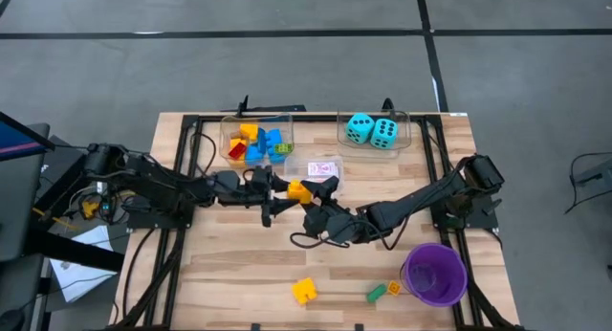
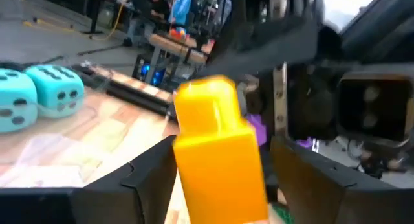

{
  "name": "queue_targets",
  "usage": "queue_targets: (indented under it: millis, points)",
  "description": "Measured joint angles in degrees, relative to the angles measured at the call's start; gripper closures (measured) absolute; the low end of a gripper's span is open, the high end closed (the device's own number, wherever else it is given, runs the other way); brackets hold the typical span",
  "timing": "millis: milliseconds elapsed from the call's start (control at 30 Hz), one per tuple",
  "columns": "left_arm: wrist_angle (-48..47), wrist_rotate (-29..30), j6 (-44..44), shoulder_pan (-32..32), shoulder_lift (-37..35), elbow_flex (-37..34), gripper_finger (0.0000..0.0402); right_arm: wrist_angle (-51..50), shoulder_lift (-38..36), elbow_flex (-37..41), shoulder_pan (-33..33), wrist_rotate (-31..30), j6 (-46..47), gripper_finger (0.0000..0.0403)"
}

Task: Pick & Place Toys
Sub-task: Put the yellow game piece into the top left transparent bin

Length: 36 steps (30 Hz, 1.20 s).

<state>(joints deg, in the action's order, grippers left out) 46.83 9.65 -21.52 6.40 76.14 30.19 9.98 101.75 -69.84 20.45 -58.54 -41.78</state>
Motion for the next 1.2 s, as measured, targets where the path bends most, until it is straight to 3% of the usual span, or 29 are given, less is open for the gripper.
queue_targets:
  millis: [400,700,1067,1200]
  points:
    - [-0.64,0.32,-0.76,-0.51,2.23,2.89,0.0267,-0.40,-0.04,-0.07,0.11,-0.04,-0.46,0.0139]
    - [-2.27,-0.09,-0.46,-0.76,2.12,2.96,0.0267,-0.77,-0.04,-0.04,0.11,0.42,1.24,0.0126]
    - [-11.13,0.38,0.48,-4.38,2.17,2.71,0.0267,-0.63,-0.13,-0.07,0.14,1.50,6.03,0.0066]
    - [-14.23,5.43,0.55,-5.34,1.31,2.88,0.0267,-1.11,-0.13,-0.07,0.61,1.49,6.02,0.0048]
